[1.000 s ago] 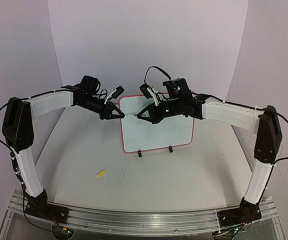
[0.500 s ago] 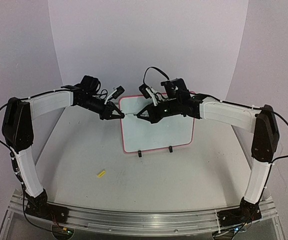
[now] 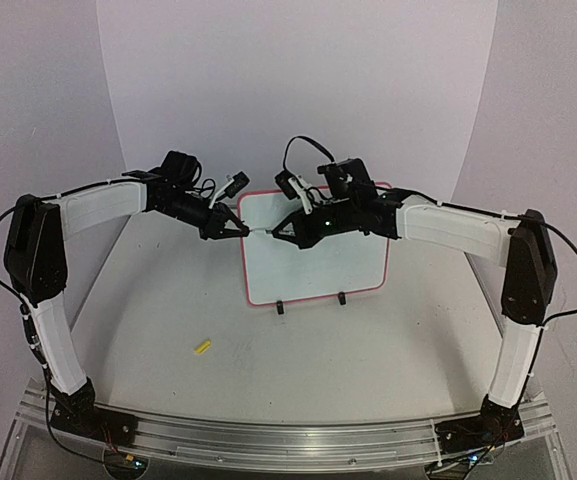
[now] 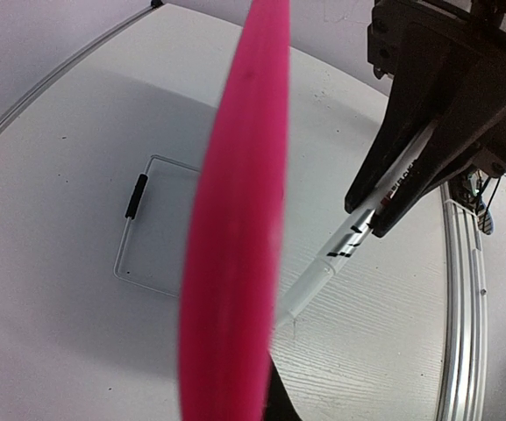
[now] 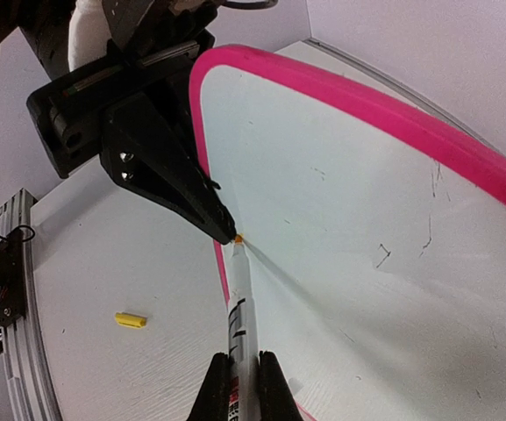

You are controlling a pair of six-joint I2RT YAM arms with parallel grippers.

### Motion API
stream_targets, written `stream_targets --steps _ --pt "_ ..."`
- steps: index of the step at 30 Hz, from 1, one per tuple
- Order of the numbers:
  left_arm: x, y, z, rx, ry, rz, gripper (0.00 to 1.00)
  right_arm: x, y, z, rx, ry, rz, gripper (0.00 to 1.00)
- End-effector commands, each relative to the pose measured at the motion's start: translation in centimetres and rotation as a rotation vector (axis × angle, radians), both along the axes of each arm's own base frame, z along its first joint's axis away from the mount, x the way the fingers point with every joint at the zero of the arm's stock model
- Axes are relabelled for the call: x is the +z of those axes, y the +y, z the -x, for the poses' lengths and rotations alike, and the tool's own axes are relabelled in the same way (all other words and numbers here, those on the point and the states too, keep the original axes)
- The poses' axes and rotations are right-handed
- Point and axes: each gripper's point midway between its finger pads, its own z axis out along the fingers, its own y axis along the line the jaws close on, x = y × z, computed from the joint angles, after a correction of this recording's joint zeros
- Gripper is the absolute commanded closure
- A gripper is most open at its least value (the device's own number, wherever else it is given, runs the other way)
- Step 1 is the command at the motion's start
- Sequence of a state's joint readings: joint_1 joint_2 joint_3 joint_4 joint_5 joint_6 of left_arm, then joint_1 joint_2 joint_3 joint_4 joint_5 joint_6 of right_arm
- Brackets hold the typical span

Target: Write a sentence on the whiteboard

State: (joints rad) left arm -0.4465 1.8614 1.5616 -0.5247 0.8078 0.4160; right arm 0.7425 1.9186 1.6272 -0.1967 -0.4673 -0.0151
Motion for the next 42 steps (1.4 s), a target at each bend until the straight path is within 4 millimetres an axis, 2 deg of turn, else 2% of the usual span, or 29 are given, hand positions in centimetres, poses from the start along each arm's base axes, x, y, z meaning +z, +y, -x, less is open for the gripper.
stream_targets --steps 1,10,15,19,35,39,42 --pt "-0.4 0.9 -0.5 0.034 -0.061 -0.078 1.00 5.1 -1.0 -2.3 -0.106 -0.141 -0.056 1.00" --pt "-0.5 0.8 -0.5 0.032 -0.062 -0.080 1.00 8.3 -1.5 -2.5 -0.131 -0.212 -0.096 1.00" --pt "-0.5 0.8 -0.5 0.032 -0.062 -0.081 1.00 9.0 -1.7 -2.4 -0.133 -0.228 -0.112 1.00" --pt "-0.4 0.8 -0.5 0.032 -0.062 -0.080 1.00 8.8 -1.8 -2.3 -0.135 -0.225 -0.110 1.00" --pt "-0.3 0.8 -0.5 0.032 -0.065 -0.082 1.00 1.4 -2.9 -1.9 -0.159 -0.124 0.007 1.00" --pt "-0.3 0.8 -0.5 0.032 -0.065 -0.081 1.00 1.1 -3.1 -1.9 -0.164 -0.121 0.014 1.00" --pt "-0.3 0.8 -0.5 0.033 -0.065 -0.081 1.00 1.9 -3.1 -1.9 -0.164 -0.131 -0.001 1.00"
